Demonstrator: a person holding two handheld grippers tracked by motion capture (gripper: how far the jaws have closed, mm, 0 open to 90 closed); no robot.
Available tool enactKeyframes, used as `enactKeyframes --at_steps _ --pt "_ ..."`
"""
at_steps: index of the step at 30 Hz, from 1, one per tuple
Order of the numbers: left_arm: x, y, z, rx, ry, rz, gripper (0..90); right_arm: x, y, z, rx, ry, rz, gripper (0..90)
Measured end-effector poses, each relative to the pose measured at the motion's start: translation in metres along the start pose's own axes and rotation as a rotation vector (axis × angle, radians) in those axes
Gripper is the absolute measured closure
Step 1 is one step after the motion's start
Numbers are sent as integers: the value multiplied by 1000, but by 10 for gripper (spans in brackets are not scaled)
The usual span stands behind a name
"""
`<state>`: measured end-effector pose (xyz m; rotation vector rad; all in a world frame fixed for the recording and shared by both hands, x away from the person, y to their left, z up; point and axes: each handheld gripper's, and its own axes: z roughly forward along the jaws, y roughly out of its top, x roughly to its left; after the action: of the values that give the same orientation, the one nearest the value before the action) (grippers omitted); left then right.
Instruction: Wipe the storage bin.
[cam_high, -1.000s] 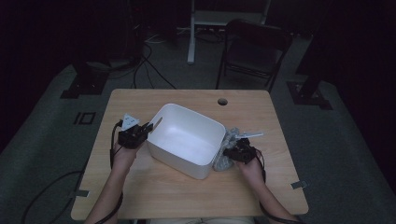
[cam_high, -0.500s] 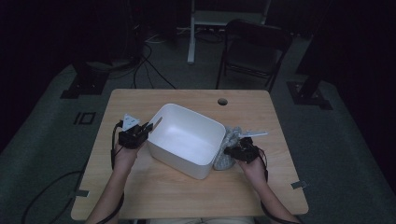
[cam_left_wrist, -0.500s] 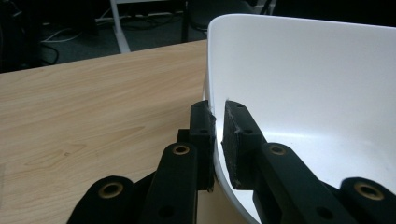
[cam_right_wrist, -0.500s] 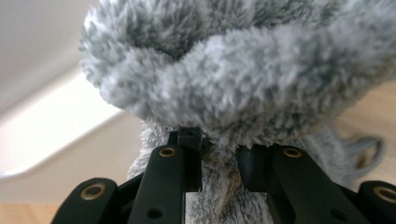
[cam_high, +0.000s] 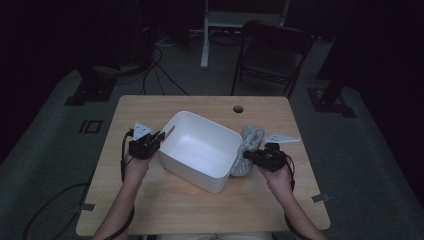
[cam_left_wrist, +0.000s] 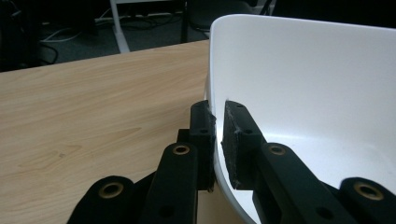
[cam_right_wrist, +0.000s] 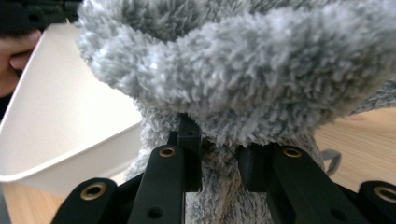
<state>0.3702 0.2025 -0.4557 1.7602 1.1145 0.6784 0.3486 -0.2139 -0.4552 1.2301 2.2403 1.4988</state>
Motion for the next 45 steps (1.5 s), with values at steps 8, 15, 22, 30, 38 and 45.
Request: enactKeyframes --at_steps 8,15,22,30,38,45 --pt "-3 1 1 5 19 7 823 4 -2 2 -2 7 -1 739" --pt "-2 1 2 9 2 -7 826 0 -5 3 6 17 8 738" --pt "-3 1 2 10 -9 -4 823 -6 -17 16 62 -7 26 738" --pt "-4 1 3 7 -3 -4 818 -9 -24 27 80 -30 10 737" --pt "-3 1 3 5 -9 -10 812 -11 -27 26 78 -23 19 737" --pt "-2 1 4 3 -14 -14 810 -12 -28 27 83 -26 19 738"
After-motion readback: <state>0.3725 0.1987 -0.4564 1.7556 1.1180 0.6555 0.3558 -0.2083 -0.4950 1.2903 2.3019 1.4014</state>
